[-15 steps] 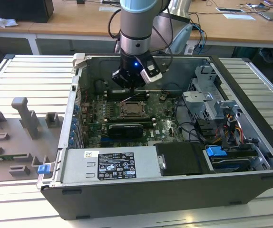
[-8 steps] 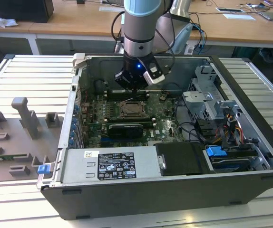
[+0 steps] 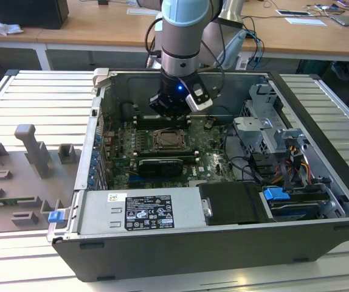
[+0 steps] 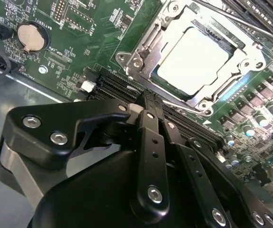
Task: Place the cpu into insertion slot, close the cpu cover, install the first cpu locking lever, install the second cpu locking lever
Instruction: 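Install the first cpu locking lever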
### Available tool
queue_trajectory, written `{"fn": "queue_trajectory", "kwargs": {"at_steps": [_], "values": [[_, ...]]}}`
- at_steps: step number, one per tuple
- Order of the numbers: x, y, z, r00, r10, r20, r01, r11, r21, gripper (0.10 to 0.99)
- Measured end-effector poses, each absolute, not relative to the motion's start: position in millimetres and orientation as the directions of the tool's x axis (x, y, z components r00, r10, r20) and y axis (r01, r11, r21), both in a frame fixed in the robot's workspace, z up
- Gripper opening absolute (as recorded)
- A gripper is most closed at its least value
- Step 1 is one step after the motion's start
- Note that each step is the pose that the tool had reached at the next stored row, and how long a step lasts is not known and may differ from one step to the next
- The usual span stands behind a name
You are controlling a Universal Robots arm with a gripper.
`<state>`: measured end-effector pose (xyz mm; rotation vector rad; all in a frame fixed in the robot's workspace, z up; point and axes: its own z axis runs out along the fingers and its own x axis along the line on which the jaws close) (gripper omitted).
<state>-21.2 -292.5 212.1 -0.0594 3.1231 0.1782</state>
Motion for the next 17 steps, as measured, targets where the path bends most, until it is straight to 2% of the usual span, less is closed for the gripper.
{"fn": "queue_trajectory", "kwargs": {"at_steps": [17], "values": [[-18.2,-292.5,204.5,-1.0,-0.02,-0.015,-0.021,0.994,0.111,0.106]]}}
